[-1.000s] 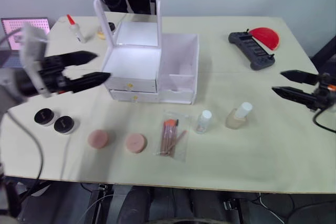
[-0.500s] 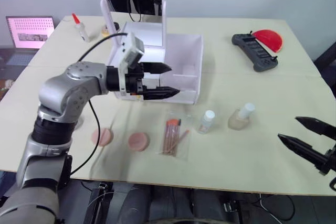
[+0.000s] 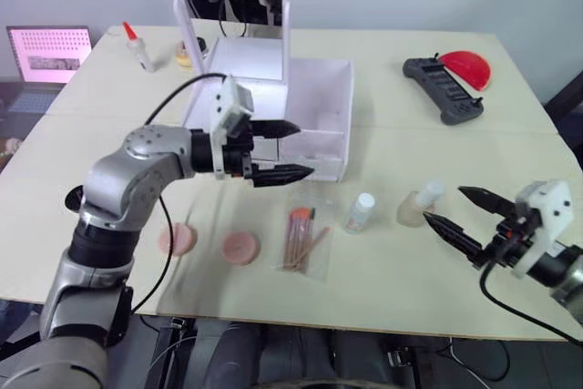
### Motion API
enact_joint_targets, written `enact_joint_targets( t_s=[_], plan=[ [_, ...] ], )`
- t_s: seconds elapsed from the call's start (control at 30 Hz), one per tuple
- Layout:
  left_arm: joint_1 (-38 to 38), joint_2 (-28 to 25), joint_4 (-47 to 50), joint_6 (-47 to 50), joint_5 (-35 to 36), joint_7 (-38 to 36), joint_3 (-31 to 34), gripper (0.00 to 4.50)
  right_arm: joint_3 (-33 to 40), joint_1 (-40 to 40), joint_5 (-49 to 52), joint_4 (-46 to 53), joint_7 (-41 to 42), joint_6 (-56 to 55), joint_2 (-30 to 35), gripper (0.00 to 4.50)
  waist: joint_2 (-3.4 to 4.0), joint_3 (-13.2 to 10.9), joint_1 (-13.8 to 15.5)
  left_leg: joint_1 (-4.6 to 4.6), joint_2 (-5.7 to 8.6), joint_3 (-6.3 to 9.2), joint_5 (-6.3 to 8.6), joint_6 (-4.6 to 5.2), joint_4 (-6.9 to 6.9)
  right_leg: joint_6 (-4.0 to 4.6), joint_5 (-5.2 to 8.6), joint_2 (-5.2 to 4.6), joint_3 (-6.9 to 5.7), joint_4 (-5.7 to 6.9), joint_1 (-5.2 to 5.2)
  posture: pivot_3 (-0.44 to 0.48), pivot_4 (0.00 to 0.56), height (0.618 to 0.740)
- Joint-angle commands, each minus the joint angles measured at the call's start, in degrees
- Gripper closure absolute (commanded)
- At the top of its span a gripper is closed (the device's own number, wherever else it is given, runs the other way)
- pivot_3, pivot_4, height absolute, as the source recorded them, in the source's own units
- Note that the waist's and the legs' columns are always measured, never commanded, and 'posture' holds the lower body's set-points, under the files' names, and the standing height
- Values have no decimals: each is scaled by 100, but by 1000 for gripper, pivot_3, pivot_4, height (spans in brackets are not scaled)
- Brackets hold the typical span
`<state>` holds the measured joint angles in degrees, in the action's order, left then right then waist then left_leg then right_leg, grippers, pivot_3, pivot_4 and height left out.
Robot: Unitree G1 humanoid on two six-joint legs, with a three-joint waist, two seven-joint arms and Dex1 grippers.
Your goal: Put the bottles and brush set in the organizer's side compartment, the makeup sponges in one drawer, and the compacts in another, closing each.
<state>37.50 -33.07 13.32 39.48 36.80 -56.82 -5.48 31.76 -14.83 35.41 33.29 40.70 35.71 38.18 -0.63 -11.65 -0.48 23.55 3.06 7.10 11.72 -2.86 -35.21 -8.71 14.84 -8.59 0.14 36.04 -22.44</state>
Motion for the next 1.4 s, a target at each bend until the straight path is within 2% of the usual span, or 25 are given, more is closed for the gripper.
enact_joint_targets(
  t_s=[0.03,0.3,0.4,0.6,0.83,0.93,1.07,1.1,1.27,1.4],
  plan=[
    [-6,17,422,52,192,133,245,50,-213,79,-115,-112,58,-261,21,0,0,0,19,0,0,1,0,0,-2,0,0,1,0,0,2,0,150,740],
    [-97,-56,661,298,375,263,330,50,-421,354,-86,-442,106,-394,94,0,0,0,-12,-3,1,1,0,1,-6,3,0,1,0,3,4,0,150,740],
    [-126,-125,717,364,366,241,294,0,-496,538,-99,-538,90,-470,82,768,0,0,-20,-3,1,0,0,1,-6,3,0,1,0,2,4,0,150,740],
    [-219,-370,735,338,261,19,223,0,-628,632,-158,-604,115,-541,109,768,0,0,-11,-3,0,1,0,1,-4,2,0,2,0,2,4,0,150,740],
    [-243,-421,705,216,114,-10,203,0,-707,760,-79,-658,147,-451,179,768,0,0,-12,-3,1,1,0,0,-5,5,1,1,0,2,4,0,150,740],
    [-267,-398,744,229,113,10,213,0,-728,820,-37,-670,112,-405,165,1540,0,0,-14,-3,1,1,0,1,-4,4,1,1,0,2,4,0,150,740],
    [-286,-383,766,232,108,47,226,0,-734,809,-57,-628,79,-415,143,3463,0,0,-9,-3,0,1,0,0,-4,3,1,1,0,2,3,0,150,740],
    [-288,-380,760,227,101,56,229,0,-726,807,-52,-615,78,-413,150,3702,0,0,-9,-3,1,1,0,0,-4,3,1,1,0,1,4,0,150,740],
    [-333,-388,754,215,107,88,279,0,-529,910,188,-555,95,-321,222,3702,0,0,-15,-3,1,1,0,1,-4,4,1,1,0,2,3,0,150,740],
    [-408,-415,728,199,114,138,390,0,-421,1396,574,-535,128,6,552,3702,1,0,-24,-3,1,-2,0,1,-4,5,0,0,1,2,2,0,150,740]
  ],
)
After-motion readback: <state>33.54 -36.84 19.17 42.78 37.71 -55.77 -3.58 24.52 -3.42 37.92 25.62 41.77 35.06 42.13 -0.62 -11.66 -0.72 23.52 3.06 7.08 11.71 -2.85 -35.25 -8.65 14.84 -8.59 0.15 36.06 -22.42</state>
